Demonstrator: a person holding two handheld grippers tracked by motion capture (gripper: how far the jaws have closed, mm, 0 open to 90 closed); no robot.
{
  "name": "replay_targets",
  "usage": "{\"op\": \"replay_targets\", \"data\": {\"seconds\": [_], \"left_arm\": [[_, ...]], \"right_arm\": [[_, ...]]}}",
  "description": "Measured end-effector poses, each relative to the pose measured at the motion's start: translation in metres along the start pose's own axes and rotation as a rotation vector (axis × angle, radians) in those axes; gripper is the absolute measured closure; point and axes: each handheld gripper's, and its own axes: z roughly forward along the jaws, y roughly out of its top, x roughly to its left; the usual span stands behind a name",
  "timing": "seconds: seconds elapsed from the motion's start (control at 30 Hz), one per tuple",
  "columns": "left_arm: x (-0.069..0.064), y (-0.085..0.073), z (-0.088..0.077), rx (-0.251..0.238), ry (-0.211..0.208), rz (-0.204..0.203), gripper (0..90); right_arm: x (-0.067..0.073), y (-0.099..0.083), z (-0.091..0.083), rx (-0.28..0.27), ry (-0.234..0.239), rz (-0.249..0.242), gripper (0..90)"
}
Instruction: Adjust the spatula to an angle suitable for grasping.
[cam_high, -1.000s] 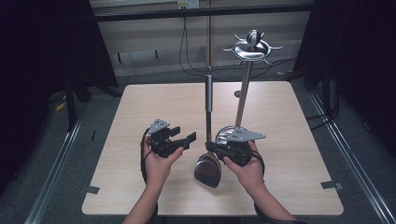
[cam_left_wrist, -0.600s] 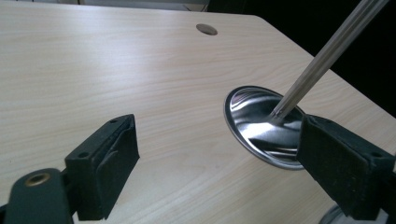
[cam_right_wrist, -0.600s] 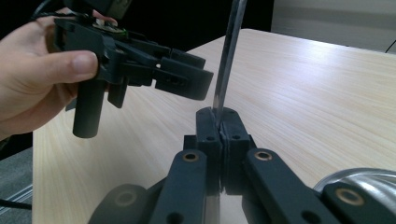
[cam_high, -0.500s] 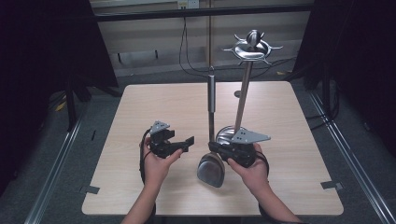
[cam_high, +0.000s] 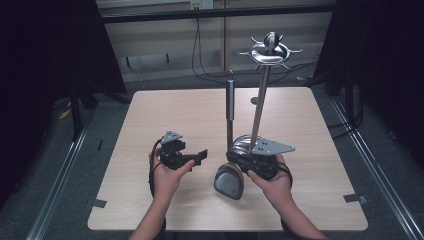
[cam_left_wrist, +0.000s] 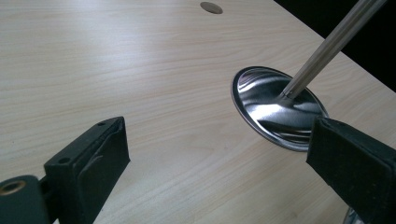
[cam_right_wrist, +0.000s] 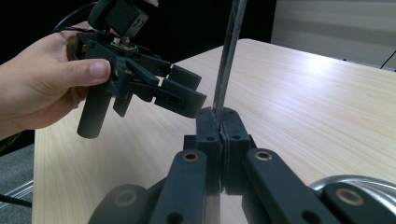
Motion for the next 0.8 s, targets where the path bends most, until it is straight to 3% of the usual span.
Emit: {"op": "replay_targets", "data": {"seconds": [0.8], "left_arm": [[0.001,-0.001,-0.001,0.001,0.018,0.012,6.2]], "right_arm": [[-0.004,-0.001,-0.015,-0.039,0.0,-0.025,88.7]]}}
